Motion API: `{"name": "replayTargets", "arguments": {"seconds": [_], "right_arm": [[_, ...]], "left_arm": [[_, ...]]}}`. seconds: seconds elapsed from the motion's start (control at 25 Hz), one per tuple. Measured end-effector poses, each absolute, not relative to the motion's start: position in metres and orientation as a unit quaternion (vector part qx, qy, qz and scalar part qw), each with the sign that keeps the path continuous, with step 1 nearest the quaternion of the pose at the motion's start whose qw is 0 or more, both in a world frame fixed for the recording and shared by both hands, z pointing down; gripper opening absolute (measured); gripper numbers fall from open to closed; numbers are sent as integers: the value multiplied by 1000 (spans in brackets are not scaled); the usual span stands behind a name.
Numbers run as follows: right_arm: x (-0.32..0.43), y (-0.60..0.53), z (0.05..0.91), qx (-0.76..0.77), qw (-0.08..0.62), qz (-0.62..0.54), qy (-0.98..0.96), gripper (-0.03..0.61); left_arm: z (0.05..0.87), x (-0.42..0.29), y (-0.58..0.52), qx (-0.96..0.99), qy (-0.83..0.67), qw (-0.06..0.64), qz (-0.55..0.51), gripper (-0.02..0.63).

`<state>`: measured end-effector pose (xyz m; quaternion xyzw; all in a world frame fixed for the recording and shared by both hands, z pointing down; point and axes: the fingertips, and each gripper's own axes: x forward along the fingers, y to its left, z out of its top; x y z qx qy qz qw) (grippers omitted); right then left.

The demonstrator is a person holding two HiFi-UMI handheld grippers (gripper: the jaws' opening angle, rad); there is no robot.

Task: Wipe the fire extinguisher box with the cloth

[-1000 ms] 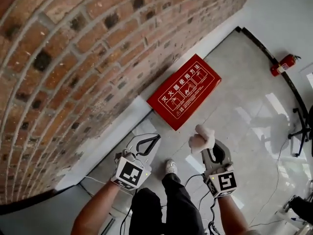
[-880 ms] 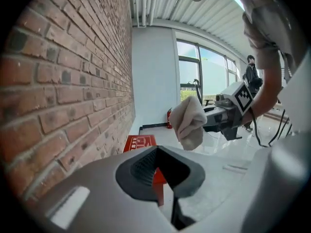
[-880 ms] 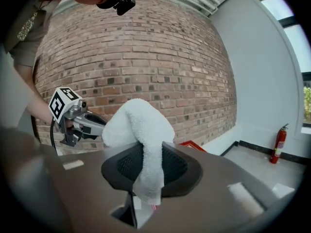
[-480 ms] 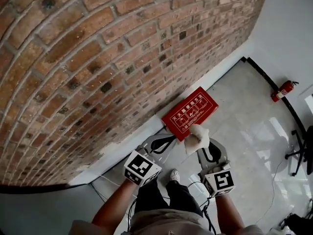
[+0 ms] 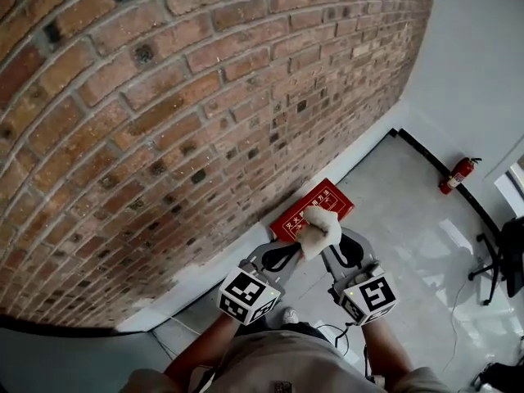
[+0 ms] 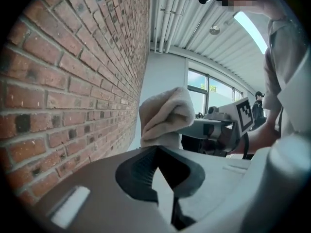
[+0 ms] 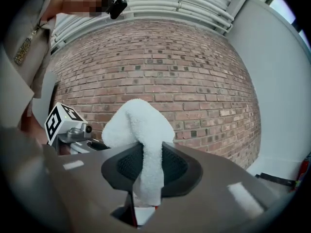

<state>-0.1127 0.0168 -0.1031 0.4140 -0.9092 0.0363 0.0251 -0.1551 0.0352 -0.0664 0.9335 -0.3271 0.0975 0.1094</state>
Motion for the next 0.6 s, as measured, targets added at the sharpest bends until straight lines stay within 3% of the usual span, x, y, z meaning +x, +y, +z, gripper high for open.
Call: {"name": "replayTargets", "arguments": {"seconds": [0.6], "right_arm": [[-102, 25, -126, 434, 16, 23, -900, 110]], "left_arm": [[-98, -152, 36, 928, -345, 90, 105, 0]]}}
